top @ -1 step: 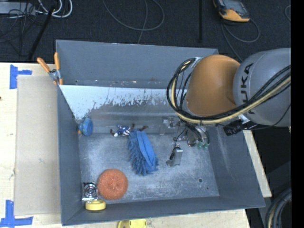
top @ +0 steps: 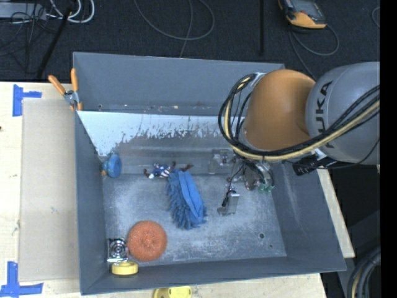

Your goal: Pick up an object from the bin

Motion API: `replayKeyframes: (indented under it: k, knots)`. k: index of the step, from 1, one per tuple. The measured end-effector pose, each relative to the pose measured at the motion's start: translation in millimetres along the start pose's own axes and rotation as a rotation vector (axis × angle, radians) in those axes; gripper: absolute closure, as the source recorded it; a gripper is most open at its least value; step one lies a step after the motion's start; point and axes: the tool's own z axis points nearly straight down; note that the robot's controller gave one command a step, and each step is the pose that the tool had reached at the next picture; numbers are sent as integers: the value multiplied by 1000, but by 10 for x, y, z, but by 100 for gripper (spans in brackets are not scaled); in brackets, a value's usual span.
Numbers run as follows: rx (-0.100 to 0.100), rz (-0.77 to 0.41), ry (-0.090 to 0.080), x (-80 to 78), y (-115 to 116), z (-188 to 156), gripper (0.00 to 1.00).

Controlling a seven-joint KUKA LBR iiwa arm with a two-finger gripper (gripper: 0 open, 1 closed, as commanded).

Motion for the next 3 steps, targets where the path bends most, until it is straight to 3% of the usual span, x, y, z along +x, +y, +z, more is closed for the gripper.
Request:
replayKeyframes:
  k: [1, 2, 3]
  knots:
    - [0, 55, -7, 0, 118, 540, 0]
    - [1, -6, 3, -7, 442, 932, 0]
    - [0, 16, -1, 314, 497, 996, 0]
